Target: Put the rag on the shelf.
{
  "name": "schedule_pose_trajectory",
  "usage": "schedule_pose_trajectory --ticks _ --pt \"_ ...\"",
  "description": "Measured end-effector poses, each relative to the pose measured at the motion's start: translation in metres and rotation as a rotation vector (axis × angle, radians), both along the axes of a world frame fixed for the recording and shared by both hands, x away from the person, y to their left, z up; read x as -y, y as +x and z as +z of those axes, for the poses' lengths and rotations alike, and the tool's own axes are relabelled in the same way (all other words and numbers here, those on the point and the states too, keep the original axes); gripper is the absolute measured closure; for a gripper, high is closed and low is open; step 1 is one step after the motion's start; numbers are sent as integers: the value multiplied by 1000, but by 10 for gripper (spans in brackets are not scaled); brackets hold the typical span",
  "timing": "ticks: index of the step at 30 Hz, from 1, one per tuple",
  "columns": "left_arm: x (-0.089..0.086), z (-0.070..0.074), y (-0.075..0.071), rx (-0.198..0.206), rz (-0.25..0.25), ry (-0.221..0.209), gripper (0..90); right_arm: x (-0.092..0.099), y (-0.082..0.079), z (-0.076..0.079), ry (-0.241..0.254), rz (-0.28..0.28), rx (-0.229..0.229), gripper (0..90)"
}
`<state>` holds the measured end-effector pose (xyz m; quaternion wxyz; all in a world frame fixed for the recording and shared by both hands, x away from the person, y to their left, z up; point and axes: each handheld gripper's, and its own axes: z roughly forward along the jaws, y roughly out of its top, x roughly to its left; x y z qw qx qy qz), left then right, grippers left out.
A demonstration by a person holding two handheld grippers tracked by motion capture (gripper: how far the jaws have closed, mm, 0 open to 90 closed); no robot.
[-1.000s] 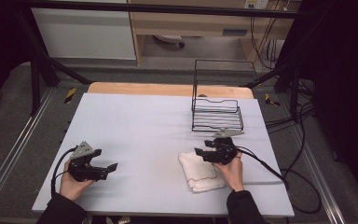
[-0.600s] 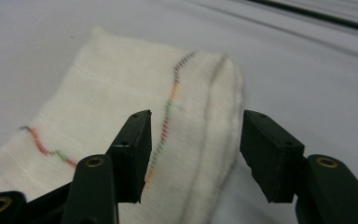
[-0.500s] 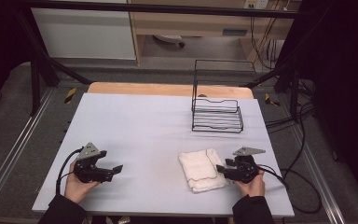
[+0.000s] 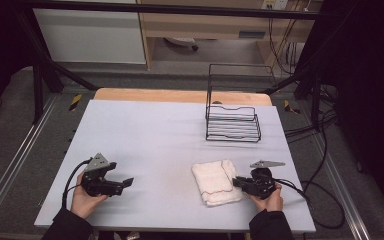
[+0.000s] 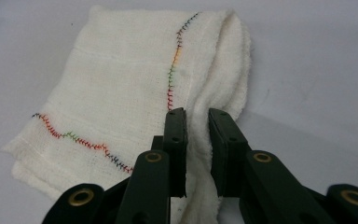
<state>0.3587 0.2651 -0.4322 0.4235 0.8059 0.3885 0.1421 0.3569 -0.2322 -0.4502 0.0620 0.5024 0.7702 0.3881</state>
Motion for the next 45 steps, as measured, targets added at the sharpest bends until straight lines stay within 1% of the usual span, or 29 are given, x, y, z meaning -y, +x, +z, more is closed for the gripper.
schedule_pose_trajectory --ticks 4,5,8,9,10,11,12,13,15,16,17,18,19,20,22,24,27,29,31,32,33,35,36,37,39,40,41,43,45 --pt "2 1 0 -8 7 -10 89 -2 -4 2 -13 -6 0 789" --pt "4 2 0 -12 12 -21 90 -2 -5 1 -10 -10 0 787" --pt "12 4 0 -17 19 -28 90 -1 -6 2 -11 -6 12 760" --pt "17 6 1 -17 16 -27 90 0 -5 3 -18 5 43 699" --pt "20 6 1 -19 17 -26 90 0 -5 3 -18 5 43 699" --pt "26 8 2 -14 11 -23 90 1 -5 3 -17 7 55 674" --pt "31 9 3 -14 7 -24 90 3 -5 5 -3 6 73 639" --pt "36 10 3 -12 7 -27 90 7 -4 7 11 -1 107 560" --pt "48 12 5 -12 -2 -26 90 8 -3 8 20 -2 113 540" --pt "52 13 6 -11 -6 -27 91 12 -2 10 35 3 136 451" --pt "59 13 7 -12 -10 -28 91 12 -2 10 35 3 136 451" --pt "65 14 8 -13 -17 -31 91 13 -1 10 33 9 143 415" --pt "72 14 9 -15 -22 -32 91 15 0 10 30 18 161 337" --pt "79 15 11 -18 -27 -32 91 15 0 10 30 18 161 337" --pt "93 15 13 -22 -35 -37 93 18 2 9 29 27 178 262" --pt "107 16 17 -29 -44 -38 98 19 2 9 31 23 179 243" --pt "128 15 22 -35 -40 -39 135 21 3 7 24 20 184 176" --pt "139 13 24 -41 -44 -44 145 21 3 7 22 23 187 162" --pt "149 10 27 -46 -42 -32 177 21 4 7 21 36 204 129" --pt "154 9 28 -47 -37 -29 177 21 4 7 21 36 204 129" --pt "158 8 30 -45 -30 -27 203 20 5 6 20 37 205 108" --pt "164 6 33 -52 -27 -42 219 20 5 6 20 35 202 102" --pt "167 5 35 -57 -23 -41 234 20 5 6 19 35 203 99" --pt "170 3 36 -71 -23 -49 265 19 5 6 21 37 205 96" --pt "177 0 40 -84 -23 -35 275 19 5 6 24 39 206 94" --pt "180 -1 42 -86 -23 -29 304 19 5 5 25 40 207 87" --pt "182 -2 42 -88 -23 -37 304 19 5 5 25 40 207 87" --pt "188 -4 45 -105 -19 -54 344 19 5 5 23 40 206 77" --pt "192 -8 48 -122 -13 -47 381 19 5 5 22 40 203 68"
